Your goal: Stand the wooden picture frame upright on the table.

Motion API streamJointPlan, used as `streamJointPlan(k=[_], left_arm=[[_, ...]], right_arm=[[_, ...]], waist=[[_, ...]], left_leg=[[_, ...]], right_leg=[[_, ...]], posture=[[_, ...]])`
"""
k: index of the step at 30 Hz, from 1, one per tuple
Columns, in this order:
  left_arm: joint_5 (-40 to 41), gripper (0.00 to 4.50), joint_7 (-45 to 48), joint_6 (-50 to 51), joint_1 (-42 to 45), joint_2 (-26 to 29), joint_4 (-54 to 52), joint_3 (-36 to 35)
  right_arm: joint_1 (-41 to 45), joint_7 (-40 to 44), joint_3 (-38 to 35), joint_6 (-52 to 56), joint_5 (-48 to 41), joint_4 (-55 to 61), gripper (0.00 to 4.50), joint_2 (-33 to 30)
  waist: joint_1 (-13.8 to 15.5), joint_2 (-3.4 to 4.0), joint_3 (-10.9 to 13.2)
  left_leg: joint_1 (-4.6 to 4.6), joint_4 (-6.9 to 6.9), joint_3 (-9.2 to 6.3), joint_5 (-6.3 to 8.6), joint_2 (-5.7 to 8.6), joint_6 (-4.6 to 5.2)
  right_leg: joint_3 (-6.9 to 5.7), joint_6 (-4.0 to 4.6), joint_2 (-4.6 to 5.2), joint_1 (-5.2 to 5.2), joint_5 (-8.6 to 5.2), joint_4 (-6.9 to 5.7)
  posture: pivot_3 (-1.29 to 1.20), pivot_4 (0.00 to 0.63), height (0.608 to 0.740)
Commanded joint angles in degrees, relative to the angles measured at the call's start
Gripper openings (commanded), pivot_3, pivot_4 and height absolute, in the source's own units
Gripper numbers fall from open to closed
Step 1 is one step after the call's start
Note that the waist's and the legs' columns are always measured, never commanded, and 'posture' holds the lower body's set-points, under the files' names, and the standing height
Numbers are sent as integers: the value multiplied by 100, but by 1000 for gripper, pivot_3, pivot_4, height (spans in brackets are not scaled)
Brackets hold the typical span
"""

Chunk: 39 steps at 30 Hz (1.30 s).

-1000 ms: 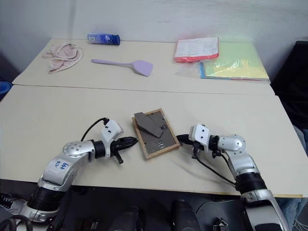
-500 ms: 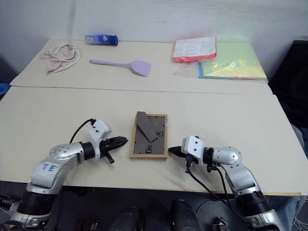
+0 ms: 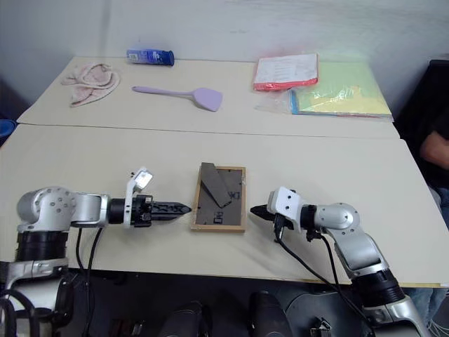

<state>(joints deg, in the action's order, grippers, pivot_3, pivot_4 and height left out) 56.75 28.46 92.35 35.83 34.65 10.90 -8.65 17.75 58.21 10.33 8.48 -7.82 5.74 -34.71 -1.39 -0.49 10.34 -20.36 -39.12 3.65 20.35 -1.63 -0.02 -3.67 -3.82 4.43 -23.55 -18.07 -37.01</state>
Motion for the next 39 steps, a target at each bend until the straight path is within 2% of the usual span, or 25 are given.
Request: streamJointPlan(k=[1, 7, 14, 17, 20, 23, 26, 29, 34, 39], left_arm=[[490, 3778, -570, 15, 180, -24, 320, 346], [1372, 3778, -1281, 15, 265, -156, 623, 667], [1982, 3778, -2180, 15, 423, -531, 1052, 269], [2013, 3164, -2434, 15, 383, -615, 1032, 36], [1844, 2190, -2507, 6, 199, -693, 716, -260], [1661, 1323, -2368, -245, -71, -767, 259, -464], [1459, 1276, -1957, -648, -304, -782, -407, -410], [1017, 1276, -1453, -1243, -511, -719, -972, -186], [722, 1276, -823, -1614, -686, -665, -1402, 4], [431, 1276, -429, -1866, -763, -611, -1588, 118]], right_arm=[[45, -84, 9, 143, -55, 321, 0, 36], [117, -181, 144, 235, -5, 373, 0, 135], [270, -278, 256, 210, 82, 277, 0, 320], [265, -255, 203, 175, 46, 242, 0, 282], [245, -83, -25, 173, -281, 227, 0, 243], [415, 200, -354, 660, -996, 266, 609, 246], [806, 159, -606, 1136, -1516, 103, 1639, 430], [1316, -193, -860, 2181, -2101, -77, 2661, 691], [1793, -287, -646, 2693, -2126, -442, 4433, 868], [2049, -236, -429, 2555, -1971, -774, 4491, 1158]], waist=[[-1, 0, 0], [16, 0, -1], [99, 0, -1], [132, -1, -1], [122, -1, -1], [118, -1, -1], [102, -1, -1], [98, -1, -1], [111, -1, -1], [108, -1, -1]], left_leg=[[1, 0, 0, -1, 0, -1], [3, -2, 0, -2, 3, -4], [3, -5, 0, -2, 6, -4], [1, -6, 0, -2, 9, -4], [1, -6, 1, -2, 9, -4], [1, -6, 1, -4, 7, -7], [5, -7, 3, -7, 6, -12], [5, -7, 2, -9, 3, -17], [0, -2, 1, -9, 3, -16], [-8, -2, 3, -8, 4, -14]], right_leg=[[0, 0, 0, 1, 0, -1], [1, 0, 2, 3, 0, 0], [0, 0, 2, 4, 0, 0], [-2, -1, 3, 3, 1, 3], [-2, -2, 1, 2, 1, 3], [-4, -2, -1, 3, 1, 3], [-1, -2, -2, 3, 1, 4], [-2, -1, -5, 2, 0, 7], [-2, 0, -6, 0, 0, 3], [-2, 0, -5, -8, 0, 3]], posture=[[0, 150, 740], [0, 150, 740], [0, 150, 740], [0, 150, 740], [0, 150, 740], [0, 150, 740], [0, 150, 740], [0, 150, 740], [0, 150, 740], [0, 150, 740]])
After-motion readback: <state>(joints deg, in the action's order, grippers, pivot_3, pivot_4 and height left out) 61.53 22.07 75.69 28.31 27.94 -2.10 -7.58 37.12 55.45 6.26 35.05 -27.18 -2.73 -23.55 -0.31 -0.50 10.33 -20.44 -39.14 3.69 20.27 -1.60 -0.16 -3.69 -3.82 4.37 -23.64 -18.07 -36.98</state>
